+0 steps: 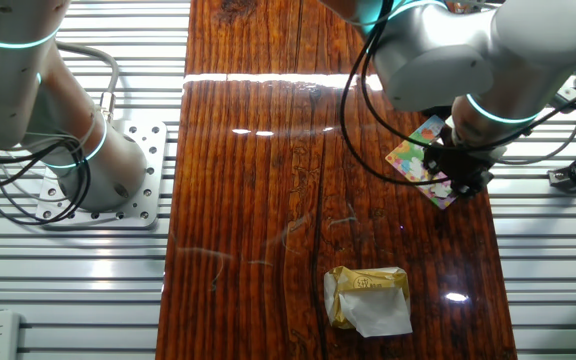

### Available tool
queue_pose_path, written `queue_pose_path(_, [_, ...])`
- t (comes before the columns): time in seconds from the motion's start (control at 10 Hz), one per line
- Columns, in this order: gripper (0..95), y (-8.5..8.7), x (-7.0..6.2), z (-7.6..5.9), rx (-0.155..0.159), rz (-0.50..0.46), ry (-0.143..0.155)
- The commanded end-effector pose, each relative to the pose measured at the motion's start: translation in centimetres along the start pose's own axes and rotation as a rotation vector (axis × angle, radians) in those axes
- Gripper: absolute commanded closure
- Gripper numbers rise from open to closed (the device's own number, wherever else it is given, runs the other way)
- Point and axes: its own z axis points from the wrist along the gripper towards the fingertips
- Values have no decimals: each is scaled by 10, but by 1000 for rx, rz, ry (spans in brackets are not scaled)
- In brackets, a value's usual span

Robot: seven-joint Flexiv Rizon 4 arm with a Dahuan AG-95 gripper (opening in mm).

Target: Assemble one piece of a puzzle

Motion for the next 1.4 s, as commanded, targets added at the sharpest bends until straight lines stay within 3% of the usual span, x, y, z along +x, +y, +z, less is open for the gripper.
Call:
queue_pose_path(0.1, [570, 0, 0, 0, -3, -15, -7])
queue_pose_path(0.3, [570, 0, 1, 4, -3, -16, -7])
queue_pose_path(0.4, [380, 1, 1, 7, -7, -21, -11])
queue_pose_path(1.4, [380, 1, 1, 8, -20, -19, -16])
